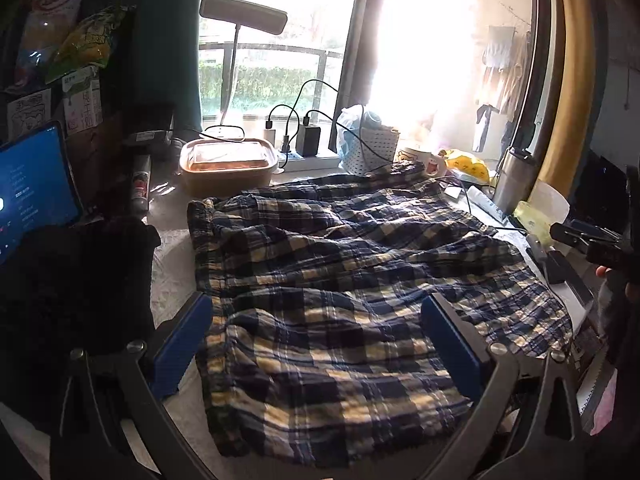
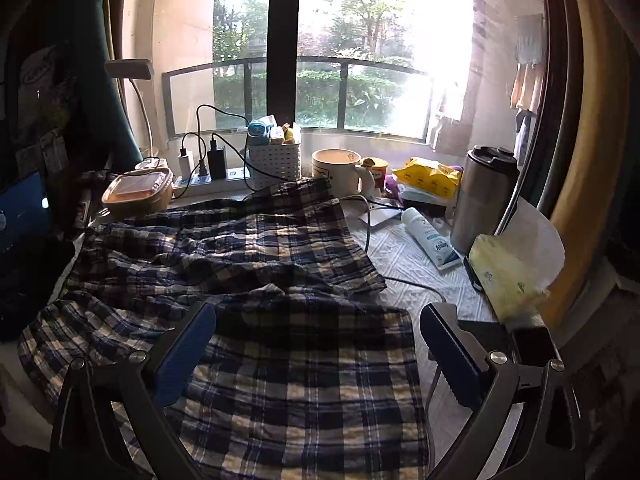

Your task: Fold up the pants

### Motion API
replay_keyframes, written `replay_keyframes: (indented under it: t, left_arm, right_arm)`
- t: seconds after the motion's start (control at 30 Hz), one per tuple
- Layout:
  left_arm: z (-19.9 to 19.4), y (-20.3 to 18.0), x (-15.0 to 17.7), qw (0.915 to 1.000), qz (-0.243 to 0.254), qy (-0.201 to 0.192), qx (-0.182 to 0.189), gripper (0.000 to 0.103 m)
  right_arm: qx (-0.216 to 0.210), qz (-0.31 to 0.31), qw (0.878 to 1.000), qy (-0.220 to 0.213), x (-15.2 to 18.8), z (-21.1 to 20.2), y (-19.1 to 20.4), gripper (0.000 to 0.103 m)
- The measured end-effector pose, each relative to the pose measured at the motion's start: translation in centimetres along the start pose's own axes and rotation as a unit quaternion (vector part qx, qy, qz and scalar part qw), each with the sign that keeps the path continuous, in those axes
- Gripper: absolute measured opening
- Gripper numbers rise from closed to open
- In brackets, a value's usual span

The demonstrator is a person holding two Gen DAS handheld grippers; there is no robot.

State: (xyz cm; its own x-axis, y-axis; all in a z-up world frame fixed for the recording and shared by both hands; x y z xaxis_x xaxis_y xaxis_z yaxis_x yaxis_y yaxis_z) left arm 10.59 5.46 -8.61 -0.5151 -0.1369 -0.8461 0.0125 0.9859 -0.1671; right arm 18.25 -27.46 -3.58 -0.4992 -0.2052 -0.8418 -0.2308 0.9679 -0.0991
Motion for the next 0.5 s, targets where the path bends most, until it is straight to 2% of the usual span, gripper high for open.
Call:
replay_keyframes:
  t: [0.27,0.5]
  left_arm:
    - [-0.9,0.2,1.8,0.9997,-0.014,0.014,-0.014,0.103]
    - [-1.8,-0.2,3.7,0.9996,0.011,0.011,-0.024,0.103]
  right_arm:
    - [0.004,0.009,1.000,0.005,2.2,-2.9,-0.1,0.103]
    - [0.016,-0.004,1.000,0.013,4.7,-4.8,-0.2,0.103]
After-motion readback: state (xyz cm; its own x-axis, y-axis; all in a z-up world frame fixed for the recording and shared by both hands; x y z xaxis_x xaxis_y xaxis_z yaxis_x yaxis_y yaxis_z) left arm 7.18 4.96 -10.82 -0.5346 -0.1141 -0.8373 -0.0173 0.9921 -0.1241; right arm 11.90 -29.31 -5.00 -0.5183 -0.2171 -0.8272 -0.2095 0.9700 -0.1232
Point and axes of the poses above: each gripper's, at about its wrist camera, not at the fingertips, and z roughly the way its jaws point, y to its left, x to its underside, the point moved 1 cm from there along z, roughly the way its jaws point, and after that the axes turned 5 degrees about -y, right-handed, at the moved point
